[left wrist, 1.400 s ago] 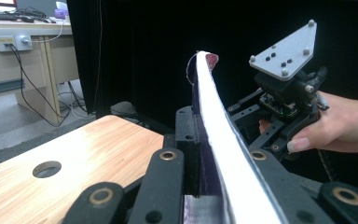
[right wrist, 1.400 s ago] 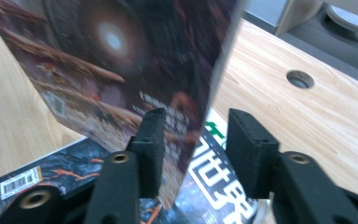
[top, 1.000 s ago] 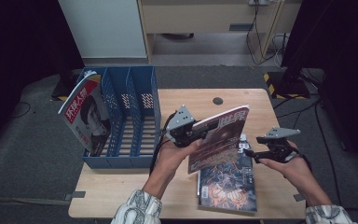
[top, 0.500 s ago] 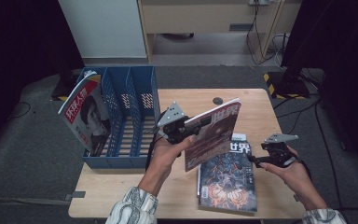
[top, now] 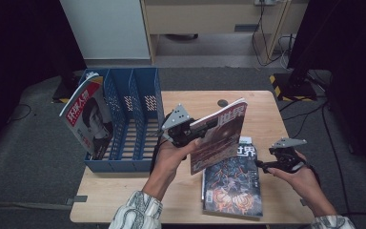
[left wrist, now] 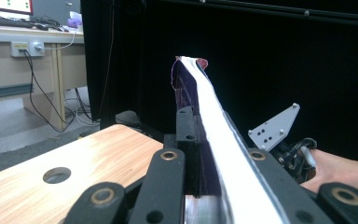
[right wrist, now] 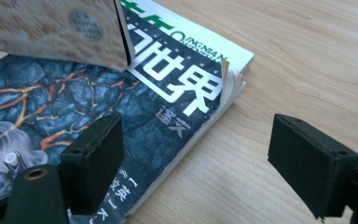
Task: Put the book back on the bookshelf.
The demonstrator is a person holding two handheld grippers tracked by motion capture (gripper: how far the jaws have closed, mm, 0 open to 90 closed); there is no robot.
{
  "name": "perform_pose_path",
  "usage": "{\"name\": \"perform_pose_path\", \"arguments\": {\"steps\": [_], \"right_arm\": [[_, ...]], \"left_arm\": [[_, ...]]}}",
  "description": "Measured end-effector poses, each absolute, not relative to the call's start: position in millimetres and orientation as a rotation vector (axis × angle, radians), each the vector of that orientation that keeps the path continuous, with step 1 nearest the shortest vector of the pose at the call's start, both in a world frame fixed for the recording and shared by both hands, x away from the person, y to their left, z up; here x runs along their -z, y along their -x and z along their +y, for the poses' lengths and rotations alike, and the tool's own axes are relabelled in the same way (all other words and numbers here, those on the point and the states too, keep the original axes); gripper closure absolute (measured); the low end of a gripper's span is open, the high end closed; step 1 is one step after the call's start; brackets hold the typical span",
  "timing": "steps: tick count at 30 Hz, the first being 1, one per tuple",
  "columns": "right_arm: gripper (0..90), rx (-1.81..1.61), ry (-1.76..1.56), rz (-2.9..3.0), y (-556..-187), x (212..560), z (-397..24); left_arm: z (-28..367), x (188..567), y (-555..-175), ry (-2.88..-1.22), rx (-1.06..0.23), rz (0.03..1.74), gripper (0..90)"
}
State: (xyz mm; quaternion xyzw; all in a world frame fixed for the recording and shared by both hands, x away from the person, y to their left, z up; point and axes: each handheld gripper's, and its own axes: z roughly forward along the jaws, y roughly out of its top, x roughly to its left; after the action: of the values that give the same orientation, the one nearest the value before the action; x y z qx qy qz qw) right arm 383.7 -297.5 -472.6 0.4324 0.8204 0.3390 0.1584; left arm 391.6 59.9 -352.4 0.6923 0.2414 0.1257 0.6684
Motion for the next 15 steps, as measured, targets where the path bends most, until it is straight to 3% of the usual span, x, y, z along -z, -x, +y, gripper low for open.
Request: {"name": "perform_pose_path", "arguments": {"steps": [15], "right_arm": [[12.7,-0.876,-1.351,2.303,-389.2,486.1,-315.1]], "left_arm": [[65.6,345.3,-388.9,-1.505,-0.297,0.552,83.7]]}}
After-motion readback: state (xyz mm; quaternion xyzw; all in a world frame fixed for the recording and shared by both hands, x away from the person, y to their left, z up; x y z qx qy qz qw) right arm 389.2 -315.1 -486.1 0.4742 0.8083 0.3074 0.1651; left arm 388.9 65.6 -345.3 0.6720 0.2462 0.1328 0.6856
